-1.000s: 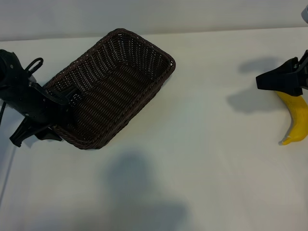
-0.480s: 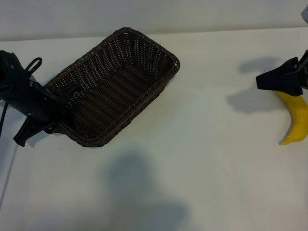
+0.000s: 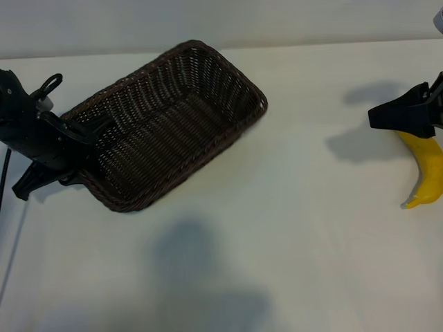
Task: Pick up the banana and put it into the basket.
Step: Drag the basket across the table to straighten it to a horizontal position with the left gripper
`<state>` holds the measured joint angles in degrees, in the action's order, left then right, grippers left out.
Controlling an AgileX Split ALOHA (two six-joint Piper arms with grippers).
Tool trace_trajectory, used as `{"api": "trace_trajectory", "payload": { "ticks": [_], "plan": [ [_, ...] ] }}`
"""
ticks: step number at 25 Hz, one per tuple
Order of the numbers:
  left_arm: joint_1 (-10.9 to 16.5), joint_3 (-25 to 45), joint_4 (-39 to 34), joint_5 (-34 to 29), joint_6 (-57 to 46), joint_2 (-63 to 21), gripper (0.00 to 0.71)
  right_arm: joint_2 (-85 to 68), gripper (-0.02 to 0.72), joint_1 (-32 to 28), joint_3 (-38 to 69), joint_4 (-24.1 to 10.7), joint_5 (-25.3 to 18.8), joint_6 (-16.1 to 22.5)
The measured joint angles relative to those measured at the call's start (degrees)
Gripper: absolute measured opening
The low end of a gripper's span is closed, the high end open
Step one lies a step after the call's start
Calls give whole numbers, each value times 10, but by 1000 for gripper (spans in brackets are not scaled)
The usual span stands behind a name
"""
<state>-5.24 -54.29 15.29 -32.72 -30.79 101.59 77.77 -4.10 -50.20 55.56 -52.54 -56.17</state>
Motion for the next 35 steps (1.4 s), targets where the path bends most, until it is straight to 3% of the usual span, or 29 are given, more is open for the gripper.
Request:
{"api": "trace_trajectory", "payload": {
  "ticks": [6,9,17,26,35],
  "plan": [
    [0,-2,27,-7,98,-1,164,0,534,0,0,0,0,0],
    [0,-27,44,-41,165,-1,160,0,534,0,0,0,0,0],
    [0,-184,43,-163,277,19,160,0,534,0,0,0,0,0],
    [0,-355,45,-334,361,120,160,0,534,0,0,0,0,2],
    [-33,-370,55,-326,358,167,159,0,534,0,0,0,0,3]
  ]
}}
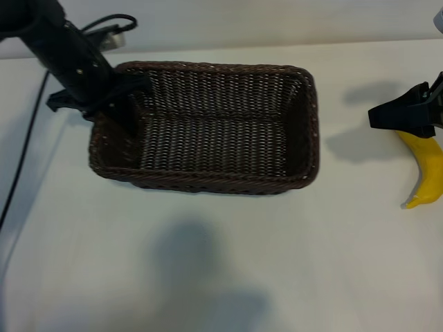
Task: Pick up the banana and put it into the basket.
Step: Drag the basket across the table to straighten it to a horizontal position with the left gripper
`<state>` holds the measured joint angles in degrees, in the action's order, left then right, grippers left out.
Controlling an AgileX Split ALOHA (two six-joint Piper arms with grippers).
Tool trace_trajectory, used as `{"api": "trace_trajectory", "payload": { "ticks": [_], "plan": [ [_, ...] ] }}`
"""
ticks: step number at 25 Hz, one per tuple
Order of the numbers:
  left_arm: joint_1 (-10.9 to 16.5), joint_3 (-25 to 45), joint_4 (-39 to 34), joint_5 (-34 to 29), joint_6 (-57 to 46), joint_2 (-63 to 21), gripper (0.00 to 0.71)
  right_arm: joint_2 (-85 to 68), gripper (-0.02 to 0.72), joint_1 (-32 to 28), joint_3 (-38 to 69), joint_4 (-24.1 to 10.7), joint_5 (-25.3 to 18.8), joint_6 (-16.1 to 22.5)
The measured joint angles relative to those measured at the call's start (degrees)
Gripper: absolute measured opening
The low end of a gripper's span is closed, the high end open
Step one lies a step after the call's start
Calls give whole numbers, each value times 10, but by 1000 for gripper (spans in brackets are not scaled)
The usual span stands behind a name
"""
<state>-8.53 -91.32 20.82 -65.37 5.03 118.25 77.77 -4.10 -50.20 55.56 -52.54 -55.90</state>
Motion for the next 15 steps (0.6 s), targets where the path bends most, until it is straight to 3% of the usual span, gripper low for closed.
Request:
{"api": "trace_trajectory", "payload": {
  "ticks": [8,15],
  "plan": [
    [-34,-1,5,43,-8,44,159,0,534,0,0,0,0,1],
    [-36,-1,7,64,-14,73,159,0,534,0,0,0,0,1]
  ]
}}
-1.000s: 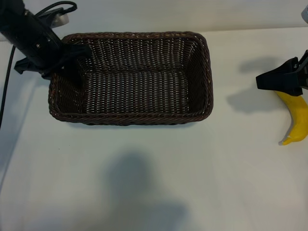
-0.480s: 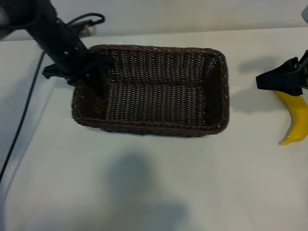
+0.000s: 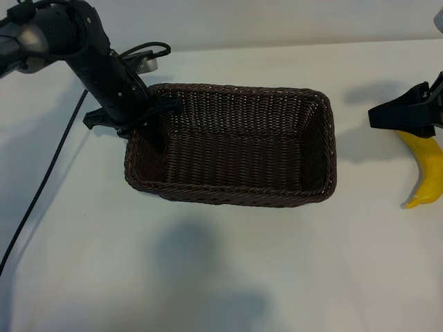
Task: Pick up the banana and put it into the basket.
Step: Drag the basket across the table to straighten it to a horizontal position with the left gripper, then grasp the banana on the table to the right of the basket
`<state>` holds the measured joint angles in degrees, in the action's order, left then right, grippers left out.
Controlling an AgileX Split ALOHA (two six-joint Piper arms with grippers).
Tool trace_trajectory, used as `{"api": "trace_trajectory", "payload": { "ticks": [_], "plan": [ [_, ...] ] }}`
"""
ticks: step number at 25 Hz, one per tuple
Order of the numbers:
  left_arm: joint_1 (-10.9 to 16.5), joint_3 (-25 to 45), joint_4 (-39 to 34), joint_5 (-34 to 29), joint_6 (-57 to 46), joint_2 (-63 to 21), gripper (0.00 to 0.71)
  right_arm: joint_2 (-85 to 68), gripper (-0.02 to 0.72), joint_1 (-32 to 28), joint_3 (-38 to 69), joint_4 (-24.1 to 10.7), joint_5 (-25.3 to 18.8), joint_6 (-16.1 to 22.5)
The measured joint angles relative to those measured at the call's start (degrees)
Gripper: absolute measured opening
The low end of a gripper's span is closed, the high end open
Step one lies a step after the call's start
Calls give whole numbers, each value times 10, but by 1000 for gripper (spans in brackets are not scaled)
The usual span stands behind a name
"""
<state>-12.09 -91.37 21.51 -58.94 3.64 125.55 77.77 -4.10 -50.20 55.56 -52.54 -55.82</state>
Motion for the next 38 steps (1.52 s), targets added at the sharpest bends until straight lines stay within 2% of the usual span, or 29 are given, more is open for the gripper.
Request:
{"api": "trace_trajectory", "payload": {
  "ticks": [13,15,20,23,30,38],
  "plan": [
    [0,-2,2,4,0,3,172,0,534,0,0,0,0,0],
    [0,-2,3,4,0,3,229,0,534,0,0,0,0,0],
    [0,-3,9,0,-1,3,458,0,534,0,0,0,0,0],
    [0,-3,-4,-6,0,-3,529,0,534,0,0,0,0,0],
    [0,-3,-31,-61,0,-59,547,0,534,0,0,0,0,0],
    [0,-7,-71,-77,-1,-129,547,0,534,0,0,0,0,1]
  ]
}}
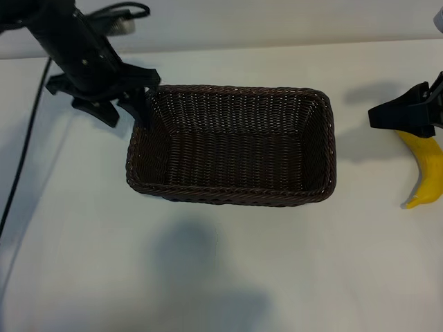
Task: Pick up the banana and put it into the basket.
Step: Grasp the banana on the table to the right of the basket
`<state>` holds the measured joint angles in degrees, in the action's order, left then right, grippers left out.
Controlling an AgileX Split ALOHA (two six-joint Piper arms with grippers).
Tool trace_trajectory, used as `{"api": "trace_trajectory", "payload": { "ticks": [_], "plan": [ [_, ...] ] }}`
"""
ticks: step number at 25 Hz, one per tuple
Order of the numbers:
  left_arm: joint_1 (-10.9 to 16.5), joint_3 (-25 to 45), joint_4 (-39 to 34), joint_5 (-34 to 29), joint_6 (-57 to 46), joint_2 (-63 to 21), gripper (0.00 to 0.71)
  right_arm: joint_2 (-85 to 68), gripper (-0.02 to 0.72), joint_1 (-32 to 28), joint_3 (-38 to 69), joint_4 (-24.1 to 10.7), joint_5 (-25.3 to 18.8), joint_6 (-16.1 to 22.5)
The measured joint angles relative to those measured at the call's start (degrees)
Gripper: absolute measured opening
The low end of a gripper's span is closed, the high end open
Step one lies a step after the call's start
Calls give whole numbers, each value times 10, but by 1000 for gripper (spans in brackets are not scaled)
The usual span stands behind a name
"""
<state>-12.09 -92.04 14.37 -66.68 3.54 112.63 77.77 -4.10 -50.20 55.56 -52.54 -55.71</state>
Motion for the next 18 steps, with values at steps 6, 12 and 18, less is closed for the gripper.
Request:
{"api": "trace_trajectory", "payload": {
  "ticks": [6,12,18],
  "plan": [
    [7,-33,-95,-6,-25,-22,547,0,534,0,0,0,0,1],
    [75,-37,-144,-6,-44,-22,547,0,534,0,0,0,0,2],
    [158,-37,-144,-6,-46,-22,547,0,534,0,0,0,0,2]
  ]
}}
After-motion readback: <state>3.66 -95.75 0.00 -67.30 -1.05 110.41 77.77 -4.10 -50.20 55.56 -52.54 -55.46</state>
